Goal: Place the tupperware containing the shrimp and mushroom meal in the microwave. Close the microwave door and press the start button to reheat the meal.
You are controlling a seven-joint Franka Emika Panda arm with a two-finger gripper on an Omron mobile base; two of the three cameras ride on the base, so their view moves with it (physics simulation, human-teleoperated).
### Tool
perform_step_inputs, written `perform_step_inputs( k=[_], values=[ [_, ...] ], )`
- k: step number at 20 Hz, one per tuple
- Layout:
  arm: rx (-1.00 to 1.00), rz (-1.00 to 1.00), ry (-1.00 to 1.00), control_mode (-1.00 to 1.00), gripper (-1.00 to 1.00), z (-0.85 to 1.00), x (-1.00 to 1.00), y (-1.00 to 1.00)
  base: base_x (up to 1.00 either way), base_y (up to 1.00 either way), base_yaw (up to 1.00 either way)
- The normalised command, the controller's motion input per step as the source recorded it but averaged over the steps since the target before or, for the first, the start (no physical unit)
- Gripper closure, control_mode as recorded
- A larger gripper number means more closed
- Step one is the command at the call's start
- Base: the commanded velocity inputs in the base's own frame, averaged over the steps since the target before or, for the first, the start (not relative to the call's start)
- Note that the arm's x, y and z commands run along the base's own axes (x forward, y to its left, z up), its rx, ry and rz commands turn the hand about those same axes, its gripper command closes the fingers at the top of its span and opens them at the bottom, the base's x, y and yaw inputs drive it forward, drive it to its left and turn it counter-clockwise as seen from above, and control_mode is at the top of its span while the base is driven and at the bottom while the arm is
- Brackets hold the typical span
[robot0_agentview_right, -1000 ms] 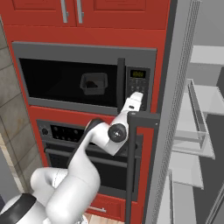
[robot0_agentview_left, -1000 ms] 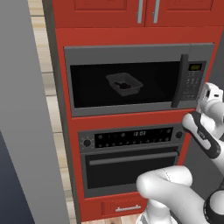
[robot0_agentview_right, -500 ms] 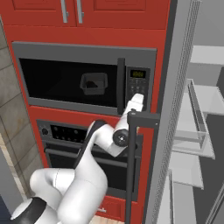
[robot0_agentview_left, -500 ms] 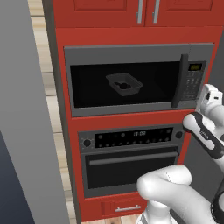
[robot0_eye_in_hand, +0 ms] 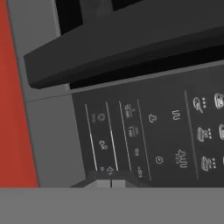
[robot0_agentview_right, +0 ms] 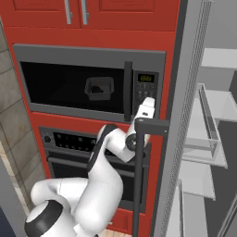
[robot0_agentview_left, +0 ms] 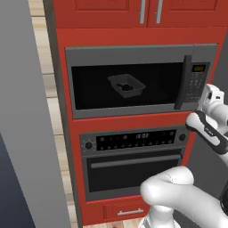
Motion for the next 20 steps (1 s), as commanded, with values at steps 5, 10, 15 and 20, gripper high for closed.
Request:
perform_step_inputs(
  k=[5,10,15,20],
  values=[
    [0.0,0.0,0.0,-1.0,1.0,-0.11,0.25,-0.06,0.0,0.0,0.0],
    [0.0,0.0,0.0,-1.0,1.0,-0.13,0.21,-0.13,0.0,0.0,0.0],
    [0.0,0.0,0.0,-1.0,1.0,-0.14,0.22,-0.12,0.0,0.0,0.0],
    [0.0,0.0,0.0,-1.0,1.0,-0.07,0.3,-0.06,0.0,0.0,0.0]
  ],
)
